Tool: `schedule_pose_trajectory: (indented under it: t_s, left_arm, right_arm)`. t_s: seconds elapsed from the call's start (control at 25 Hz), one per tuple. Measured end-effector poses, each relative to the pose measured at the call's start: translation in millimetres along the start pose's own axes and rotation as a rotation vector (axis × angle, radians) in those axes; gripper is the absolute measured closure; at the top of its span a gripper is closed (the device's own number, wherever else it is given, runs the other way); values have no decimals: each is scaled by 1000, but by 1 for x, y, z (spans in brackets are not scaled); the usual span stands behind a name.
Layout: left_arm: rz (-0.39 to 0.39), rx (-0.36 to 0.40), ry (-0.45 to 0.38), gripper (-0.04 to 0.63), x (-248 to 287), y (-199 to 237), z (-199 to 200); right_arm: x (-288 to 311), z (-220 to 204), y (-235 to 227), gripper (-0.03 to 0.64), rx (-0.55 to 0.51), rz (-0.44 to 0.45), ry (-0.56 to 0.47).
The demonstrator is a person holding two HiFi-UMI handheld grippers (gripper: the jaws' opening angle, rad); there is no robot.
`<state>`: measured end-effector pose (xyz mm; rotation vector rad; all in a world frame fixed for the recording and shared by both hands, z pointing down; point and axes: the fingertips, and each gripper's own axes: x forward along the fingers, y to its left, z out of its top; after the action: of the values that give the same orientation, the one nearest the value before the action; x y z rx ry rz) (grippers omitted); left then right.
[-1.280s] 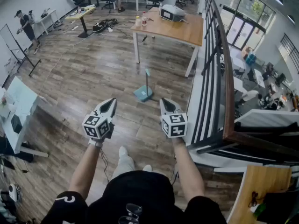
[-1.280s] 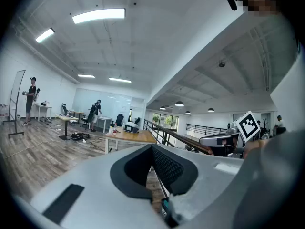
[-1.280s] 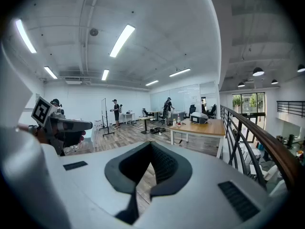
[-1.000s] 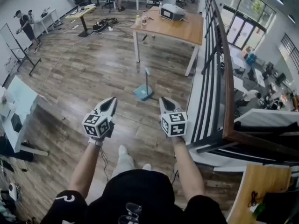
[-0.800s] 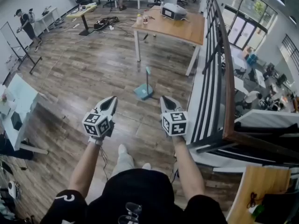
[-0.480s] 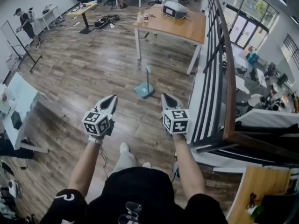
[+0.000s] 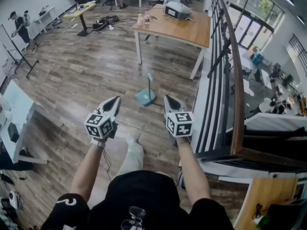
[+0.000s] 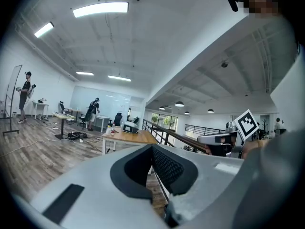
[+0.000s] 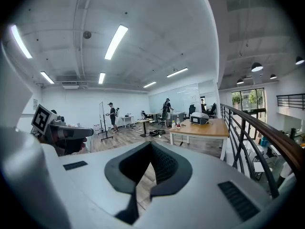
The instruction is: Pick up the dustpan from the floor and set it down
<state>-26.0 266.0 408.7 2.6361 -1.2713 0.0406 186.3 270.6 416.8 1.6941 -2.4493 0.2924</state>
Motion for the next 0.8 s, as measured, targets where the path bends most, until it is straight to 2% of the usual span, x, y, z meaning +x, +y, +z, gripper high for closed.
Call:
schedule_pose_trajectory:
  t_s: [0.24, 0.52, 0.8]
  left_arm:
    - [-29, -2, 3, 597, 76, 56, 26]
    - [-57, -7, 4, 597, 157, 144, 66]
    - [-66, -2, 2, 597, 213, 235, 93]
  right_arm:
    - [87, 32, -32, 621, 3, -21, 13]
    - [202, 77, -48, 621, -11, -30, 13]
    - [306, 105, -49, 621, -16, -38, 18]
